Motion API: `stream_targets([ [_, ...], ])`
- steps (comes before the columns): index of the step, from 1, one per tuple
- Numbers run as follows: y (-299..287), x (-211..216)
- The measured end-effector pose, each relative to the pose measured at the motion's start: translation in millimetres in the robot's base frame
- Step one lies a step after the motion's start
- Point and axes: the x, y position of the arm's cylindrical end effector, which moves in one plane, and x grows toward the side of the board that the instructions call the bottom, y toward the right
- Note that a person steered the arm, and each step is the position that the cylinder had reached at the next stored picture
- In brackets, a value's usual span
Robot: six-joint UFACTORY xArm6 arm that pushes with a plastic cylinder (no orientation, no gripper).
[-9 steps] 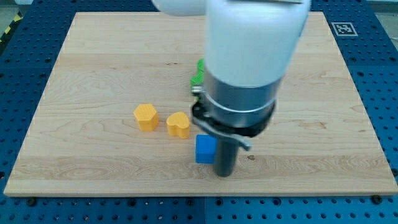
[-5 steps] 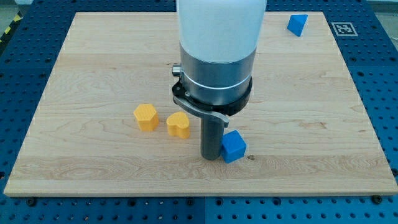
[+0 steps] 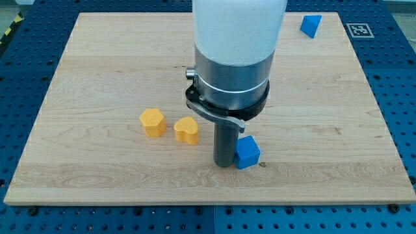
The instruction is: Slide blue cube towards bottom right
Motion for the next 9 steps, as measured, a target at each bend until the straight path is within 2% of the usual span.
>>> stream_targets([
  [9,25.7,0.0],
])
